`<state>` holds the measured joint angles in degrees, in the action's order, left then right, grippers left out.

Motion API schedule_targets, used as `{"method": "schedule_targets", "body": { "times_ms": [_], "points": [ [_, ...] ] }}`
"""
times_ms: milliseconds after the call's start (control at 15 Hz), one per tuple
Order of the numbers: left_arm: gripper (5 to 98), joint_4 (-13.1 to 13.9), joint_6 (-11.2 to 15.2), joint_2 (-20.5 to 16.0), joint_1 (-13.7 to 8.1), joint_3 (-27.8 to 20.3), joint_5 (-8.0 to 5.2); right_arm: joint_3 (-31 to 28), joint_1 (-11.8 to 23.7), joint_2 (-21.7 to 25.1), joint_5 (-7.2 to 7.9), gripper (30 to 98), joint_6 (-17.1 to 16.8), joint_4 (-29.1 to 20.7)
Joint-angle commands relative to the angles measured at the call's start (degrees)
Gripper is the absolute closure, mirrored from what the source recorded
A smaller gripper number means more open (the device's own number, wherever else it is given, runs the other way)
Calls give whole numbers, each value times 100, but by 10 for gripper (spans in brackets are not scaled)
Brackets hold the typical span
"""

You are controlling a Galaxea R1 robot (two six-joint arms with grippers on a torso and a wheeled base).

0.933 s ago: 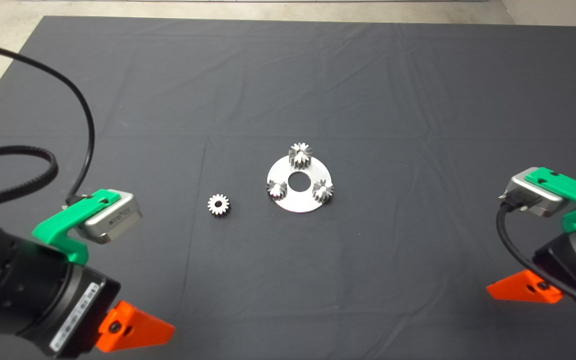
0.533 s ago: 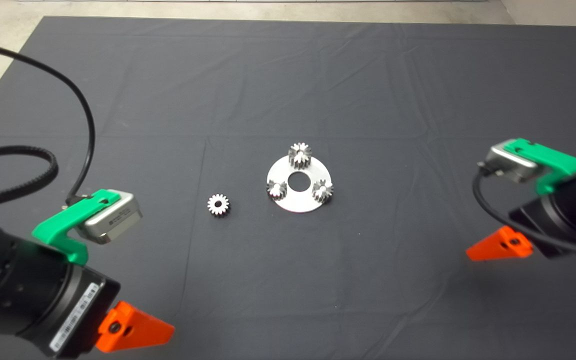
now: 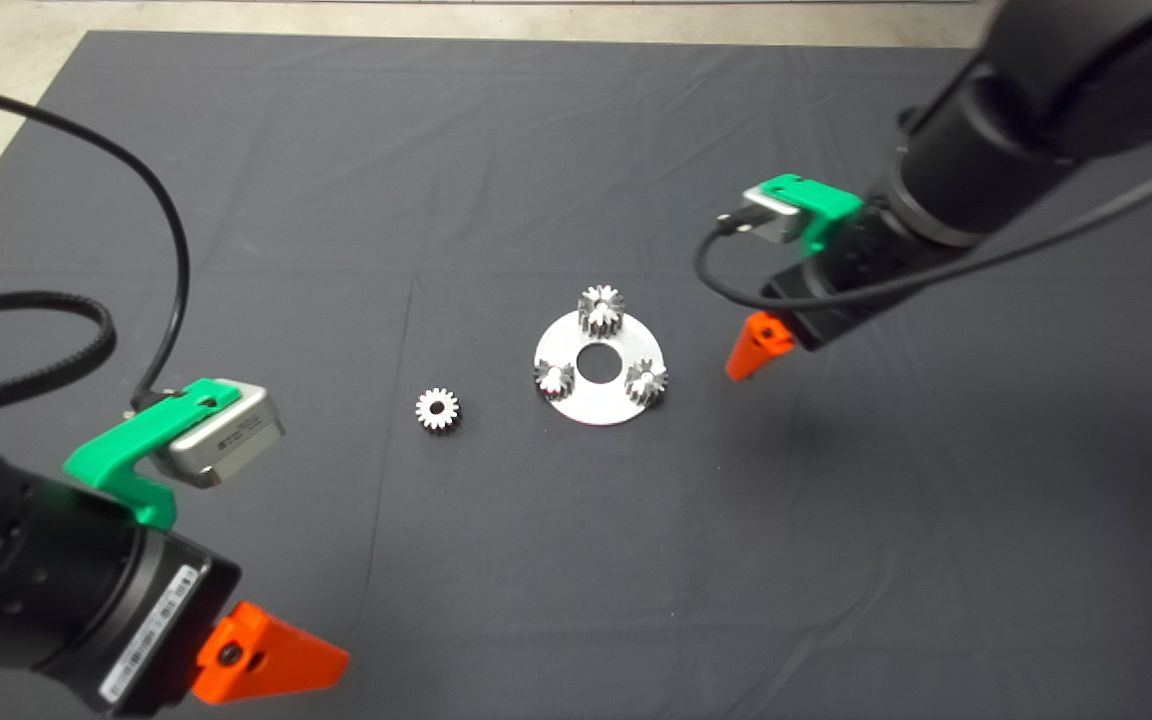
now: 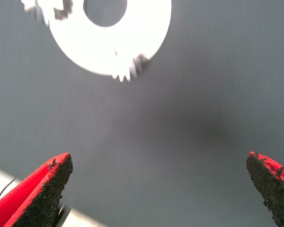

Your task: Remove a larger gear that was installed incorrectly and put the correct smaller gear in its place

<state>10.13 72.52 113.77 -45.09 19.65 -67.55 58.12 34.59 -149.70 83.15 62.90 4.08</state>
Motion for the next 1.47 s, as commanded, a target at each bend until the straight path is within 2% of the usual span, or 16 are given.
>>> {"method": "schedule_targets", "body": {
  "times_ms": [0,133,267,467,667,867,1067,1200,1400],
  "points": [
    [55,77,8,-12,-61,-42,-30,915,-421,-761,-36,317,-524,1018],
    [55,77,8,-17,-61,-42,-30,1095,-674,-956,-36,317,-577,1487],
    [55,77,2,-17,-61,-51,-30,1095,-717,-1077,-36,317,-560,1811],
    [55,77,-1,-17,-61,-59,-30,1131,-761,-1128,-62,317,-551,2136],
    [55,77,-1,-8,-61,-68,-13,1441,-869,-1266,-71,317,-507,2420],
    [55,77,-1,-8,-61,-68,-13,1920,-1086,-1499,-308,317,-507,2680],
    [55,77,-1,-8,-61,-68,-13,2466,-1099,-1730,-589,317,-512,2721],
    [55,77,-1,-8,-61,-68,-13,2563,-1104,-1787,-660,317,-498,2721],
    [55,77,-1,-8,-61,-68,-3,2624,-1139,-1778,-660,317,-498,2730]
  ]
}}
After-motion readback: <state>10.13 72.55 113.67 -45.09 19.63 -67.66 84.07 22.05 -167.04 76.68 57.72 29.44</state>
